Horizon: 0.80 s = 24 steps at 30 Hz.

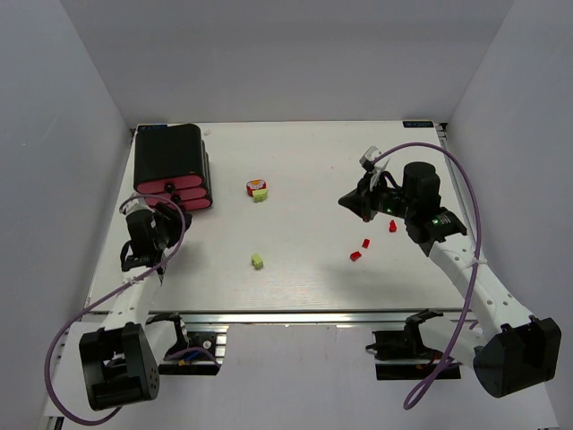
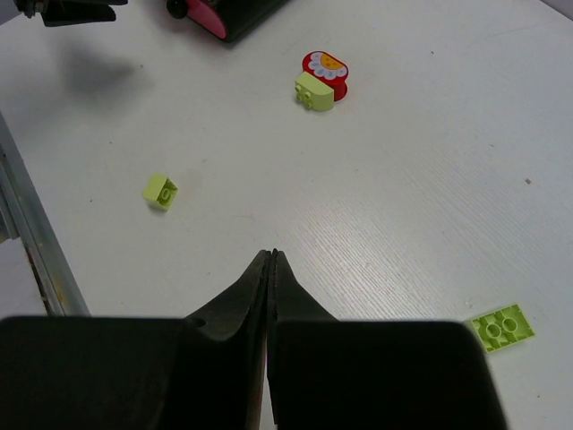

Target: Sort the legos into containers by color

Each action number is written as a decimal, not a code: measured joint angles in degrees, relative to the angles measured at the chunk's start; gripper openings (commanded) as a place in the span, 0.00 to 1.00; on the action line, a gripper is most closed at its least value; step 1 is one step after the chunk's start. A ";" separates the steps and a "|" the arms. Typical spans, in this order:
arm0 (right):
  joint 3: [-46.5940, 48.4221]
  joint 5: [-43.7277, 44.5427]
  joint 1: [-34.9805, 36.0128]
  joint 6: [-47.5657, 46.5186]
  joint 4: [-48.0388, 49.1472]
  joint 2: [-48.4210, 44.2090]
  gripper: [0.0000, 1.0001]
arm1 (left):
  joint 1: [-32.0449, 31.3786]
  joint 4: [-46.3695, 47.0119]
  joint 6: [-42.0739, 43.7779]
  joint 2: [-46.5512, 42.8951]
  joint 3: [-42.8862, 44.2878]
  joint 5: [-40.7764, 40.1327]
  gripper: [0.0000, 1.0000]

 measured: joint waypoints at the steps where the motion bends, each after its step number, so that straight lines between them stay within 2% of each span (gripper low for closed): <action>1: 0.00 -0.13 0.00 -0.02 -0.04 0.00 0.00 | 0.74 1.88 -1.16 -0.35 -1.33 1.03 0.64; 3: 0.00 -0.20 0.00 -0.02 -0.28 -0.09 0.00 | 2.67 5.68 -4.11 -0.48 -3.76 3.54 0.60; 11: 0.00 -0.59 -0.02 -0.22 -0.98 -0.83 0.00 | 8.96 16.46 -11.80 2.49 -6.84 10.25 0.59; 16: 0.00 -1.05 -0.02 -0.57 -1.27 -0.83 0.00 | 11.91 19.85 -13.05 7.32 -4.92 12.74 0.62; 24: 0.00 -1.92 -0.02 -1.53 -1.31 -0.83 0.00 | 14.40 24.04 -13.44 14.88 -2.19 15.91 0.59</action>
